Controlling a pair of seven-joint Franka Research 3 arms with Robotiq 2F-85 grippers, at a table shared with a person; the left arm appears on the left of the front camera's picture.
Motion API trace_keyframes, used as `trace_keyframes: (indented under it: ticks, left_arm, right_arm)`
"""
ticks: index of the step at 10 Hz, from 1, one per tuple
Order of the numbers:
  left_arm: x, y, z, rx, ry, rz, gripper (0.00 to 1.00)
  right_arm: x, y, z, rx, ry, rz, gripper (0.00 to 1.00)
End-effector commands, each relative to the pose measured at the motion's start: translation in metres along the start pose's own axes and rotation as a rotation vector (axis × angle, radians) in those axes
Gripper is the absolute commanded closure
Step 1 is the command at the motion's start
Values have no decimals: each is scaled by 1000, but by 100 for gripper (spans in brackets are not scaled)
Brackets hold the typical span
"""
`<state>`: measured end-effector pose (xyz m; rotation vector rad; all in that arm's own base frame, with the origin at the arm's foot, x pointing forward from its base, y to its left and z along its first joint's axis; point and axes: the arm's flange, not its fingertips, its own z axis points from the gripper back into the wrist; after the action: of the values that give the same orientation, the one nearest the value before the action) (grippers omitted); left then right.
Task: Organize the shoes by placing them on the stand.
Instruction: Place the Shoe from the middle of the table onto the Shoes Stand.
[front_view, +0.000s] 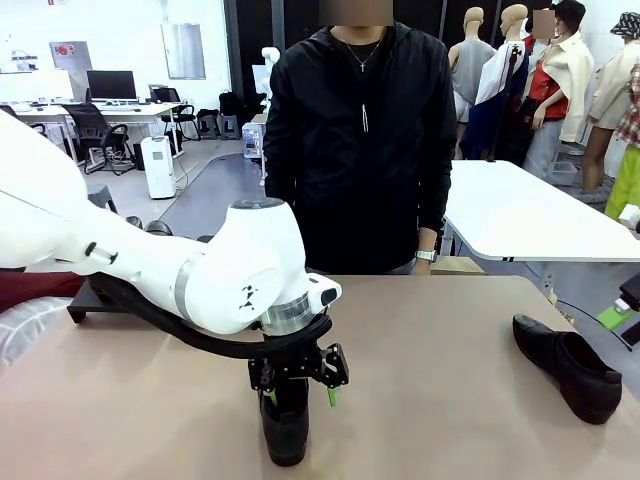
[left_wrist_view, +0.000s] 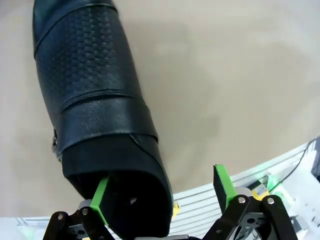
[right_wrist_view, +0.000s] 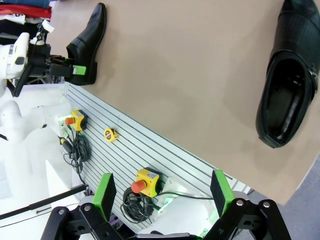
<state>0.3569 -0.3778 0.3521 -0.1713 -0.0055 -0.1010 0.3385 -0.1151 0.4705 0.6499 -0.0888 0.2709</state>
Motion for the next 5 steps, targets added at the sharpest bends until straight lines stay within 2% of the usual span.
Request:
trace_keyframes:
  ticks: [1,3,4,5]
  left_arm:
    - [6,-11,-3,5,-71,54,0]
    - [6,-16,-7,51,-116,71,0]
    - [6,-16,-7,72,-115,82,59]
    - [6,-15,-8,78,-109,91,100]
  right_arm:
    - [1,2,-1,-11,-17,-21,0]
    - [1,2,-1,-11,-17,-21,0]
    - [1,2,-1,-11,-17,-21,0]
    - [1,2,-1,-11,-17,-21,0]
